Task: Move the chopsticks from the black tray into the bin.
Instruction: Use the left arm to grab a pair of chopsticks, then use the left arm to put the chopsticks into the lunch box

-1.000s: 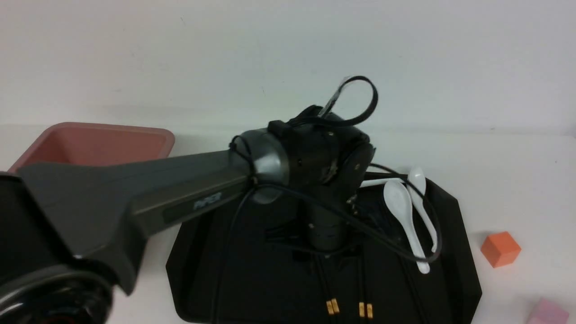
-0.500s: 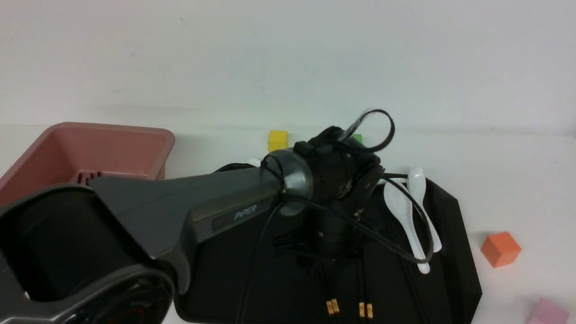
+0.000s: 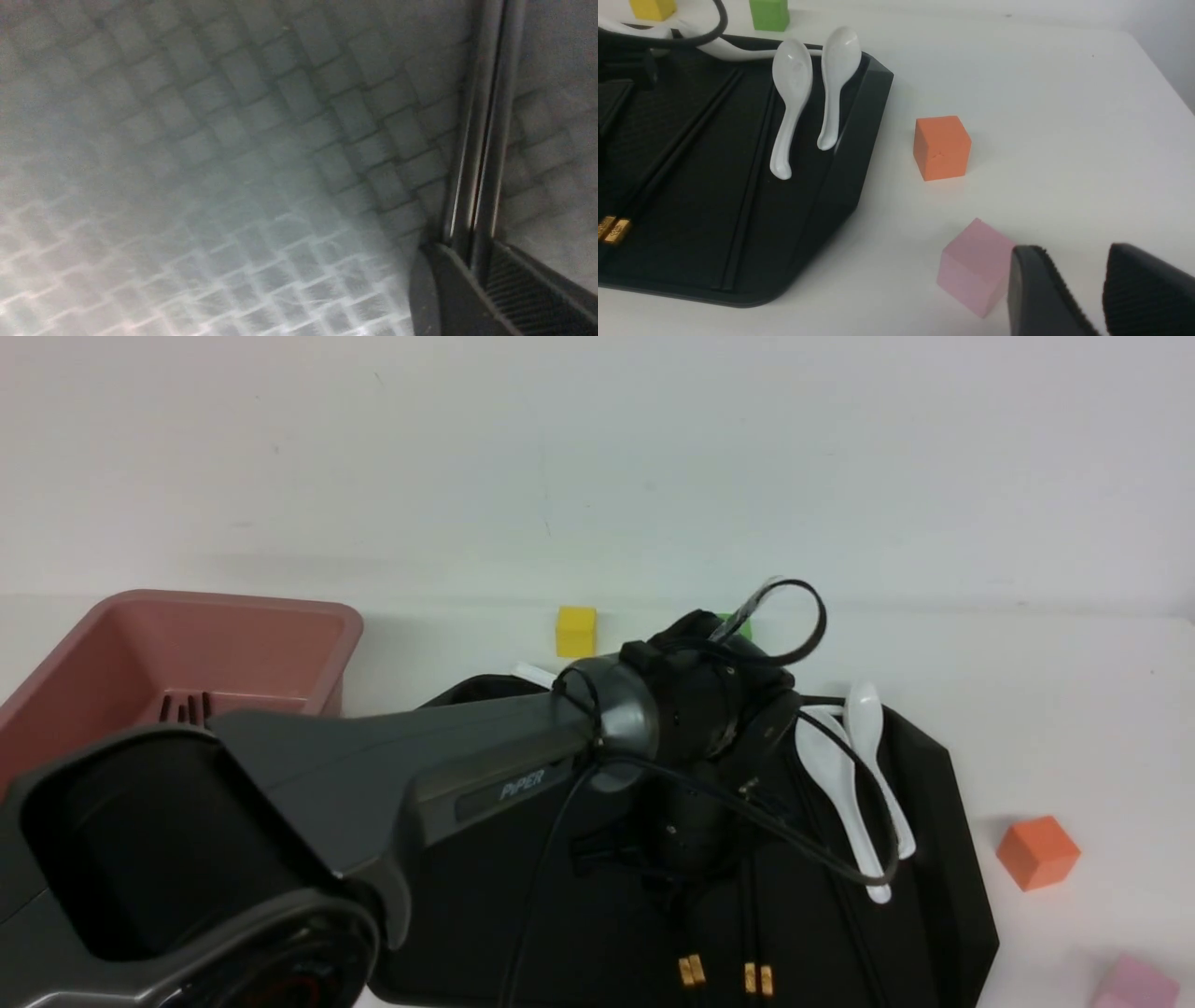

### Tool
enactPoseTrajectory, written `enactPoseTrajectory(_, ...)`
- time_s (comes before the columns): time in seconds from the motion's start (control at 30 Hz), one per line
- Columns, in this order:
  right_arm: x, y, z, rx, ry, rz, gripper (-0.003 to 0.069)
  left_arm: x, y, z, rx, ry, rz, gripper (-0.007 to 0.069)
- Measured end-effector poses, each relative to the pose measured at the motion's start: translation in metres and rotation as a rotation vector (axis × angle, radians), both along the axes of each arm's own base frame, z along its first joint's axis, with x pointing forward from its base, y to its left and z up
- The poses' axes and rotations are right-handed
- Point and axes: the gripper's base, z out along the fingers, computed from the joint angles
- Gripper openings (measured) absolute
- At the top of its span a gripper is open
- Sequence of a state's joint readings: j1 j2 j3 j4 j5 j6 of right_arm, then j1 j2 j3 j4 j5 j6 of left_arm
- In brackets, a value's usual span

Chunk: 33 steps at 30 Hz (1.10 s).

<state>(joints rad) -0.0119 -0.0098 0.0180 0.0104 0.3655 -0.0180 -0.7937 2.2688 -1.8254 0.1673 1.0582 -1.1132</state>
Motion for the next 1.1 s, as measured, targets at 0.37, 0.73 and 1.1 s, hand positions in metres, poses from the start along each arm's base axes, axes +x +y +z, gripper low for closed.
enactPoseTrajectory(0.37, 0.0, 0.0, 0.0, 0.0, 0.0, 0.0, 0.024, -0.021, 0.028, 0.129, -0.06, -0.16, -0.191, 0.0103)
enactPoseTrajectory(0.73, 0.0, 0.0, 0.0, 0.0, 0.0, 0.0, 0.024, 0.001, 0.176, 0.198, -0.008, -0.221, -0.166, 0.0103)
enactPoseTrajectory(1.1, 0.0, 0.0, 0.0, 0.0, 0.0, 0.0, 0.024, 0.031, 0.308, 0.144, 0.058, -0.057, 0.09, 0.0103)
